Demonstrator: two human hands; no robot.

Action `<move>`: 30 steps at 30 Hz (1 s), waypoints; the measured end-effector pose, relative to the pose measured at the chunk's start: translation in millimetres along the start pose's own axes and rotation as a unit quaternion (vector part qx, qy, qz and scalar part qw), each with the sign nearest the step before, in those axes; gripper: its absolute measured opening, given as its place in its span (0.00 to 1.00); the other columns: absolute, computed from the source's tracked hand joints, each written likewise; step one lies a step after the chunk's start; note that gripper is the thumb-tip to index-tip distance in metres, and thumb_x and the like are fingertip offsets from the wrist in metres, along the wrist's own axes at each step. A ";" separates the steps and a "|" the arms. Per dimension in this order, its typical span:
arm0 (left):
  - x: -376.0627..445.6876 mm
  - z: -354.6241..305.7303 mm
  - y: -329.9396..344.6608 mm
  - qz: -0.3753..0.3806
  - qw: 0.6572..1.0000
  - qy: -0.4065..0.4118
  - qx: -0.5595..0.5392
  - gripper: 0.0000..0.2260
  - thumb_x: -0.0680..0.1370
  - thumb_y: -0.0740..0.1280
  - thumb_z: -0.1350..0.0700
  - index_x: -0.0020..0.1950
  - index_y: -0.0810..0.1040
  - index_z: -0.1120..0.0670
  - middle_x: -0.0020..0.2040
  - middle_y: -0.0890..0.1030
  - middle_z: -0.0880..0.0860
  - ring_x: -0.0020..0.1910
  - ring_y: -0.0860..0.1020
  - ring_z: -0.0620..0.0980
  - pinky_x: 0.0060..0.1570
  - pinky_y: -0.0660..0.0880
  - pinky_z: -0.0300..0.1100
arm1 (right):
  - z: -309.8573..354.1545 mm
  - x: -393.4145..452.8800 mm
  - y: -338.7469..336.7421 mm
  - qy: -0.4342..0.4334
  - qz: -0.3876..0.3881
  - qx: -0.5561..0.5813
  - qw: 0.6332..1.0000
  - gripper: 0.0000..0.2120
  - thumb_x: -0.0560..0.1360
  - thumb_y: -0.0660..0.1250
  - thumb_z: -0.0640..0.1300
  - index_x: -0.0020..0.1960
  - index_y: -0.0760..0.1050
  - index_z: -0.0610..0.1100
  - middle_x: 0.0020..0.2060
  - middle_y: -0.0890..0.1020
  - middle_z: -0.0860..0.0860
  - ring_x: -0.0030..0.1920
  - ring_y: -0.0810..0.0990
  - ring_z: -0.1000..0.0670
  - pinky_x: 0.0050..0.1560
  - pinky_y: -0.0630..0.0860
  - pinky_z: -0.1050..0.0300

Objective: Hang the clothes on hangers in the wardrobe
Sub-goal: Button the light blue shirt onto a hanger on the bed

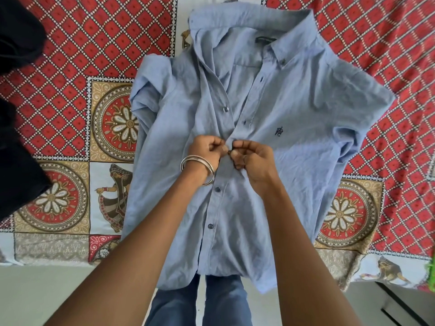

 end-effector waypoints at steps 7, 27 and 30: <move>-6.2 -37.2 -15.8 -0.095 0.977 0.110 0.154 0.05 0.73 0.70 0.60 0.47 0.80 0.56 0.41 0.83 0.54 0.42 0.81 0.54 0.48 0.76 0.46 | 34.3 -2.3 -22.0 -0.089 -0.125 -0.313 0.937 0.11 0.74 0.61 0.30 0.45 0.79 0.42 0.35 0.80 0.49 0.35 0.76 0.52 0.40 0.73 0.57; 41.2 -88.9 -15.5 -0.150 0.974 0.116 0.127 0.05 0.72 0.72 0.58 0.44 0.84 0.58 0.40 0.84 0.56 0.38 0.81 0.52 0.36 0.66 0.34 | 90.1 21.8 -24.8 -0.109 -0.233 -0.234 0.938 0.06 0.74 0.69 0.38 0.41 0.81 0.35 0.28 0.76 0.47 0.32 0.74 0.49 0.31 0.68 0.66; 36.9 -91.5 -3.0 -0.096 0.980 0.143 0.104 0.04 0.72 0.72 0.59 0.43 0.84 0.60 0.37 0.83 0.54 0.33 0.76 0.46 0.37 0.69 0.35 | 84.9 20.4 -14.9 -0.129 -0.195 -0.183 0.955 0.06 0.75 0.70 0.40 0.41 0.82 0.39 0.26 0.74 0.52 0.29 0.70 0.55 0.33 0.69 0.62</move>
Point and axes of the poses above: each hand's wrist, its own x-axis towards the middle knuckle, its own y-axis out of the palm, z = x × y, the point moved 10 cm from there along x, towards the middle knuckle
